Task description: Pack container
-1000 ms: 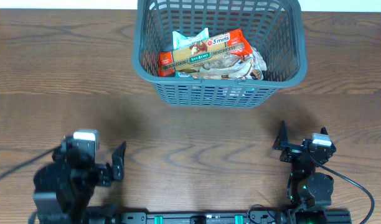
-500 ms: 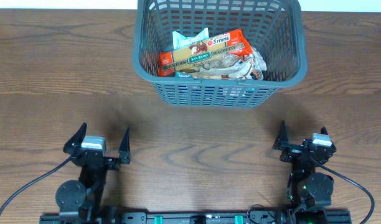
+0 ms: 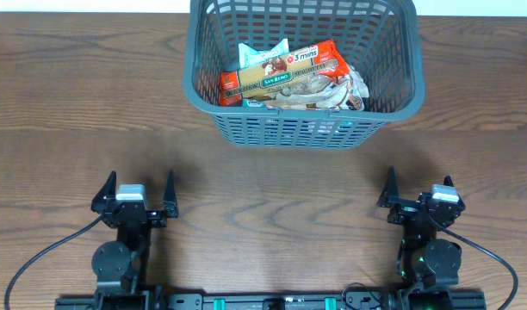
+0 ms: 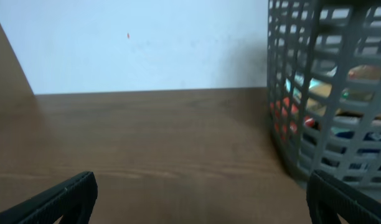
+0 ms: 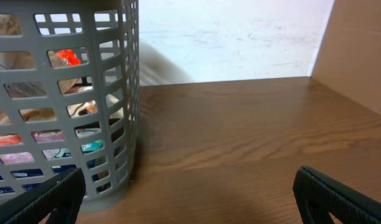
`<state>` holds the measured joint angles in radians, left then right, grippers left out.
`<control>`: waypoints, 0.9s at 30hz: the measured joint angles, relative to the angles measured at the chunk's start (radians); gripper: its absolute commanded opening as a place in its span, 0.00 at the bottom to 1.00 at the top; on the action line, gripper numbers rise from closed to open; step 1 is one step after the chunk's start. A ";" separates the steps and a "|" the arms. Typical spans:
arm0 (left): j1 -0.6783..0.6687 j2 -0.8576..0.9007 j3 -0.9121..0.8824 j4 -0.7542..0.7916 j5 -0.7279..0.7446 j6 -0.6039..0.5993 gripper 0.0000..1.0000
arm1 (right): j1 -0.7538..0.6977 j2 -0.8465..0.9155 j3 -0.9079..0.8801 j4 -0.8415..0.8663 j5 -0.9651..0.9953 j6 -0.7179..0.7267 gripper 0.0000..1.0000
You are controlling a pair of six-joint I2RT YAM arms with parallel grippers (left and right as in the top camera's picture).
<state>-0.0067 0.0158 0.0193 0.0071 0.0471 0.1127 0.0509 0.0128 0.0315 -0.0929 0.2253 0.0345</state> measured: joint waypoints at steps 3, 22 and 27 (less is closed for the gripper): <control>0.000 0.000 -0.009 -0.003 -0.003 0.000 0.99 | 0.000 0.000 0.000 0.000 0.000 0.000 0.99; 0.000 0.000 -0.004 -0.030 -0.001 0.018 0.99 | 0.000 0.000 0.000 0.000 0.000 0.000 0.99; -0.008 0.000 -0.004 -0.030 0.002 0.018 0.99 | 0.000 0.000 0.000 0.000 0.000 0.000 0.99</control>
<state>-0.0147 0.0154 0.0154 -0.0231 0.0486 0.1307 0.0509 0.0128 0.0315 -0.0929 0.2253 0.0345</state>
